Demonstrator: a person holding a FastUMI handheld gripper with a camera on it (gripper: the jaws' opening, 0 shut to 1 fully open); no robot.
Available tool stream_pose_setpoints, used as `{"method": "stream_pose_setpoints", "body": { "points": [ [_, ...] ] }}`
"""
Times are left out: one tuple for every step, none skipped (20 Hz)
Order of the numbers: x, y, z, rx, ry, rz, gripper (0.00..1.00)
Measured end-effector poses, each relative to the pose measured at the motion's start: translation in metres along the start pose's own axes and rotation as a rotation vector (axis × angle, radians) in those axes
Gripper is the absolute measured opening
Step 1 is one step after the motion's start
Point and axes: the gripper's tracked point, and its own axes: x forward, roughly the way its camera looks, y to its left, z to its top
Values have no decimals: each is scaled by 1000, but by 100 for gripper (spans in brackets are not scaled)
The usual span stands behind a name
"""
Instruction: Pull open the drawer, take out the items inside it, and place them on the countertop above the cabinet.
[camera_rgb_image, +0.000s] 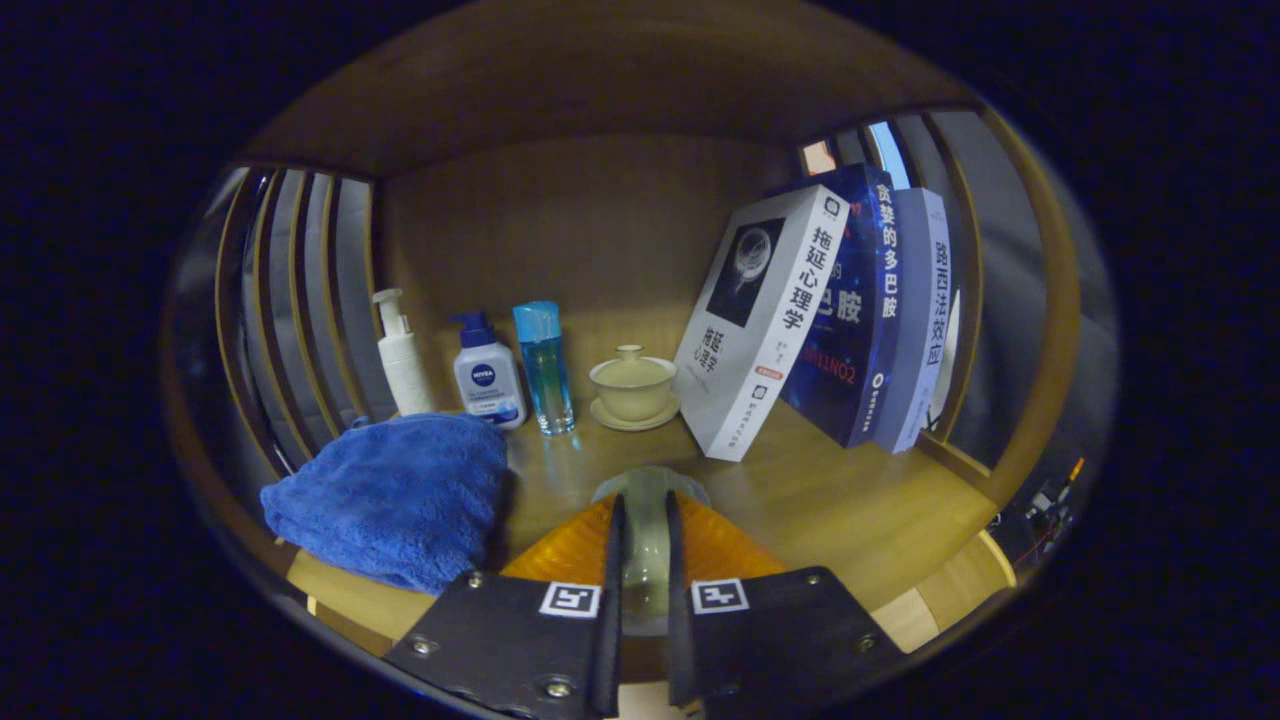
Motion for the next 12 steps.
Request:
{"method": "stream_pose_setpoints", "body": {
  "points": [
    [0,0,1,-10,-9,4,19],
    [-1,0,1,-17,-17,3,19],
    [1,2,0,-19,-20,7,21],
    [1,3,-4,-28,-11,14,21],
    [-4,5,-6,-35,-7,32,29],
    [-10,5,-4,-44,-13,24,47],
    [-12,6,-7,-48,-20,27,65],
    [-23,10,-1,-48,-39,48,83],
    [-26,15,1,-54,-56,52,100],
    [-34,17,5,-68,-75,57,100],
    [-43,18,9,-79,-91,60,100],
    [-54,18,12,-83,-101,59,100]
  ]
}}
